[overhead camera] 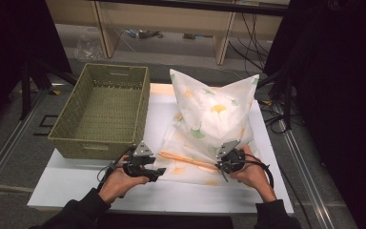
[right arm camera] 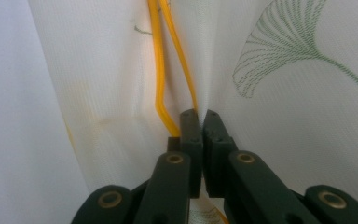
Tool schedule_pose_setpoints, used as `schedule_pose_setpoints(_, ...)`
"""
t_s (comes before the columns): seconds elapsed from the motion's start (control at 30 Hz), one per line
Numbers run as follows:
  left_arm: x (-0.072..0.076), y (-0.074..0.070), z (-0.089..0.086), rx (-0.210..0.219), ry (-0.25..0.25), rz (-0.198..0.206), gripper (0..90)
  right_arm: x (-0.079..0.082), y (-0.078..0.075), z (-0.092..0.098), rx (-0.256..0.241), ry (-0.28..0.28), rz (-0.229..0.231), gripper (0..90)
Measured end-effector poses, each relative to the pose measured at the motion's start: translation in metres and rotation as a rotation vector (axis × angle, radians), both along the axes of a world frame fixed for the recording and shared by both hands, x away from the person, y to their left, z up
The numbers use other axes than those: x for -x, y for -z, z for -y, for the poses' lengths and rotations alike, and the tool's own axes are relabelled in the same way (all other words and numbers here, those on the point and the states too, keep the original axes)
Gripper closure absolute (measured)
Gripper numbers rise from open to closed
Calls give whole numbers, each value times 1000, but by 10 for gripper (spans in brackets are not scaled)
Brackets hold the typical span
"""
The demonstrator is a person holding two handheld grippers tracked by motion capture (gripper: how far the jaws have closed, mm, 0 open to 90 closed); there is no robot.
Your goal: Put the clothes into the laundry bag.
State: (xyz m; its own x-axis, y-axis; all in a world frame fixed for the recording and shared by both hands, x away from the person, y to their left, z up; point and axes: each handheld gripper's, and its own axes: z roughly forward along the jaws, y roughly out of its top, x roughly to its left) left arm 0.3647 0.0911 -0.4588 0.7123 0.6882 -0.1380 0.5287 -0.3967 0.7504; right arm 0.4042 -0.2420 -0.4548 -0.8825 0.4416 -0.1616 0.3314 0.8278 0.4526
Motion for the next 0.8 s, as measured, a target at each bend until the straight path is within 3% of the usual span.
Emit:
schedule_pose_setpoints(0.1, 1, 1, -2, -6, -6, 2, 391, 1, 0, 1, -5, 17, 7, 839)
schedule_pose_setpoints(0.17, 1, 2, -3, -12, 4, 0, 378, 2, -2, 2, -13, 22, 43, 817)
schedule_pose_setpoints(0.23, 3, 3, -3, -32, 4, -2, 361, 3, -2, 3, -13, 22, 33, 813)
schedule_pose_setpoints(0.33, 4, 5, -5, -51, -1, 8, 347, 5, -4, 3, -10, 18, 57, 780)
schedule_pose_setpoints(0.4, 5, 5, -6, -47, -2, 13, 334, 3, -4, 4, -14, 5, 78, 727)
schedule_pose_setpoints(0.43, 5, 5, -7, -45, -8, 16, 329, 5, -4, 4, -23, 36, 71, 698)
schedule_pose_setpoints(0.5, 6, 4, -8, -47, -4, 21, 326, 6, -6, 6, -42, 37, 80, 642)
schedule_pose_setpoints(0.53, 8, 4, -8, -48, -6, 28, 323, 8, -9, 8, -39, 63, 69, 616)
schedule_pose_setpoints(0.57, 9, 4, -8, -50, -3, 33, 319, 10, -12, 11, -67, 85, 77, 574)
schedule_pose_setpoints(0.6, 10, 4, -9, -54, 5, 40, 316, 9, -15, 15, -84, 76, 100, 541)
schedule_pose_setpoints(0.67, 11, 3, -10, -57, 13, 54, 308, 11, -20, 24, -119, 140, 137, 479)
schedule_pose_setpoints(0.7, 12, 3, -10, -49, 5, 51, 304, 12, -22, 28, -142, 190, 118, 456)
schedule_pose_setpoints(0.73, 12, 1, -11, -52, 21, 58, 303, 11, -23, 33, -164, 221, 136, 445)
schedule_pose_setpoints(0.8, 12, -2, -12, -34, 5, 55, 303, 10, -27, 42, -196, 280, 168, 431)
